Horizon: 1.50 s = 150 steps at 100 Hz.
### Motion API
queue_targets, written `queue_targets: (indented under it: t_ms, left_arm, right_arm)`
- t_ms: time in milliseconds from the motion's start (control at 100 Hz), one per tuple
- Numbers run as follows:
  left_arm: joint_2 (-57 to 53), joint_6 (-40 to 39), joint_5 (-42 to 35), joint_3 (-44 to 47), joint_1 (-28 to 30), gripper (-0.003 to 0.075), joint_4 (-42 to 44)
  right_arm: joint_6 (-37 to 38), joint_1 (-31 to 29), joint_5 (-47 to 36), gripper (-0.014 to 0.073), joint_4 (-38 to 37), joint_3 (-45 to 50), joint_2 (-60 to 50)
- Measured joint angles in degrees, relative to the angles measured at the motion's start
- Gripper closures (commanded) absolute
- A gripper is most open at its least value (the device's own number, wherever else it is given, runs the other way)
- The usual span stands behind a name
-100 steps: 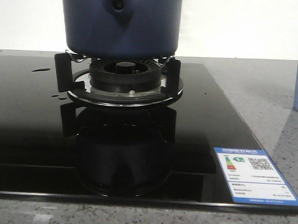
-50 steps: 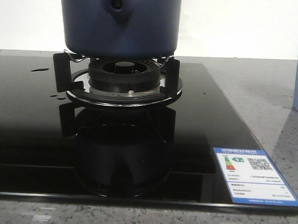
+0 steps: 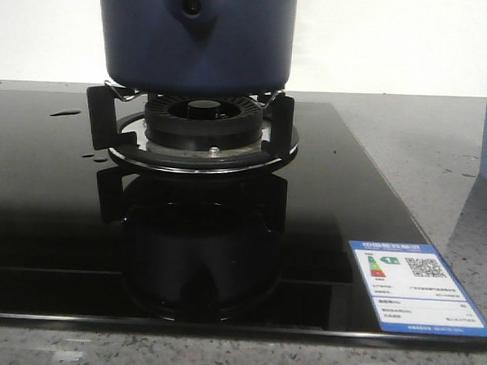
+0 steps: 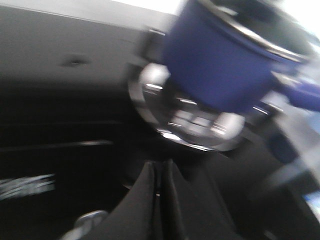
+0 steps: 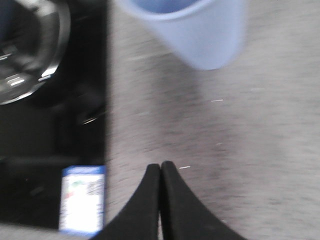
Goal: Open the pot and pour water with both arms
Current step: 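Move the left gripper from the stove knob toward the purple lid knob, then close the left gripper on the purple knob of the glass lid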
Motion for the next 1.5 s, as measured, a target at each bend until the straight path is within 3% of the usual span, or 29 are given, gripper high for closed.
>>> queue_targets:
  t_ms: [220, 420, 510, 630, 680, 750, 890, 960, 1260, 1499]
  left_arm:
    - [8.99, 24.87, 11.89, -8.88, -0.97, 0.0721, -19.84]
    - [15.04, 37.82, 15.76, -14.76, -0.97, 0.0670, -25.01]
    - [17.70, 40.99, 15.84, -16.46, -1.02, 0.0559, -25.25]
    - [20.29, 46.78, 15.88, -17.98, -1.11, 0.0304, -25.39]
    - [21.17, 48.92, 15.72, -18.50, -1.11, 0.0198, -25.81]
    - [22.41, 50.83, 14.54, -18.99, -1.11, 0.0127, -27.07]
    - [25.06, 52.81, 11.73, -19.60, -1.11, 0.0120, -30.00]
    - [26.38, 54.34, 11.04, -19.60, -1.11, 0.0120, -31.06]
    - [31.50, 70.30, 12.84, -20.11, -1.11, 0.0120, -42.60]
    - [39.07, 73.28, 17.69, -26.46, -1.25, 0.0120, -44.72]
  right_arm:
    - [-15.71, 0.00, 2.10, 0.0668, 13.34, -0.42, 0.36]
    - [-31.40, 0.00, 1.04, 0.0667, 18.79, -0.42, 0.36]
    - [-34.10, 0.00, -0.24, 0.0667, 19.19, -0.42, 0.36]
    - [-35.23, 0.00, -1.72, 0.0617, 19.31, -0.42, 0.36]
    - [-36.05, 0.00, -2.21, 0.0540, 19.40, -0.42, 0.36]
    - [-37.44, 0.00, -2.52, 0.0400, 19.40, -0.42, 0.36]
    - [-38.59, 0.00, -3.56, 0.0070, 19.79, -0.42, 0.36]
    - [-38.68, 0.00, -4.09, -0.0020, 20.16, -0.42, 0.36]
    - [-39.05, 0.85, -4.29, -0.0042, 21.70, -1.46, 0.36]
    - [-39.41, 0.84, -4.32, -0.0042, 21.90, -5.67, -0.29]
